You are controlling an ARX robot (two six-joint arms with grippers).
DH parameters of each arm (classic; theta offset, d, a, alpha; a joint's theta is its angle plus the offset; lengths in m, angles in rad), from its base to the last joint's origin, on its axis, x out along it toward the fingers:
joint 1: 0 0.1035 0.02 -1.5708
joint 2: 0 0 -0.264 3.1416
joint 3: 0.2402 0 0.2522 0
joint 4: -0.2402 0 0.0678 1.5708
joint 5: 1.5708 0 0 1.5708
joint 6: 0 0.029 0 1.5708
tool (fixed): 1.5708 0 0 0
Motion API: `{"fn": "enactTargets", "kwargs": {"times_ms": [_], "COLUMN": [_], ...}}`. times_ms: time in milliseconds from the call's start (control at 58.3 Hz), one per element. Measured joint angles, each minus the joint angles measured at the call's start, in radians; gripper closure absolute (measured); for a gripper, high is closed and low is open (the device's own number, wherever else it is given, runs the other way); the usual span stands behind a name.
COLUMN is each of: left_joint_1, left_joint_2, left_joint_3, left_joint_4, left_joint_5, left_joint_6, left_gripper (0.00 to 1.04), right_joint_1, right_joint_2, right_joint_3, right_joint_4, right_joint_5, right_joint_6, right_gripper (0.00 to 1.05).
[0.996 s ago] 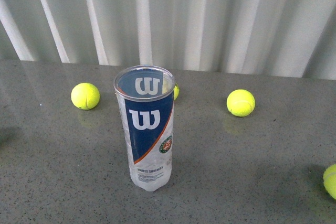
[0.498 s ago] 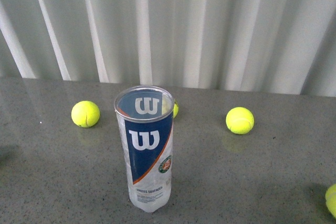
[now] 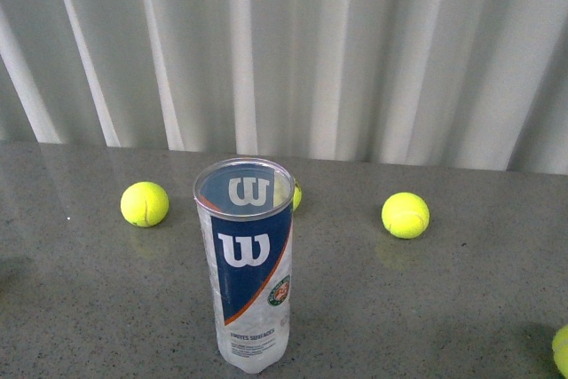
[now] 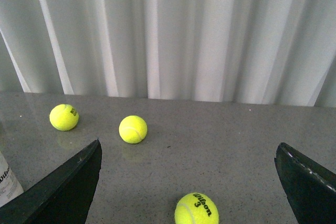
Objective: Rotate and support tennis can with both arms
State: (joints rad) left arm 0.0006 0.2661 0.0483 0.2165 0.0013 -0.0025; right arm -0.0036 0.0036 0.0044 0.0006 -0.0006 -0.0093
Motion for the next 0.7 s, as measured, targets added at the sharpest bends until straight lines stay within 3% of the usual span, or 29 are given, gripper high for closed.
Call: {"fn": "enactTargets", "kwargs": {"times_ms": [309,429,704], "left_joint_1": [0.000,0.000,0.000], "left_joint_2": [-0.092,-0.238,-0.262], "left_joint_3": [-0.024,-0.024,-0.024], "left_joint_4": [-0.038,-0.208,-0.214], "left_joint_5": [-0.002,-0.001,-0.002], "left_joint_6": [0.000,0.000,0.000], "left_gripper": [1.01,1.01,1.01], "right_joint_1": [0.000,0.000,0.000], "right_joint_2": [0.000,0.000,0.000], "right_joint_3": [0.000,0.000,0.000], "right_joint_4": [0.000,0.000,0.000], "right_joint_5": [0.000,0.000,0.000], "right_joint_6": [0.000,0.000,0.000], "right_gripper": [0.07,0.07,0.07]}}
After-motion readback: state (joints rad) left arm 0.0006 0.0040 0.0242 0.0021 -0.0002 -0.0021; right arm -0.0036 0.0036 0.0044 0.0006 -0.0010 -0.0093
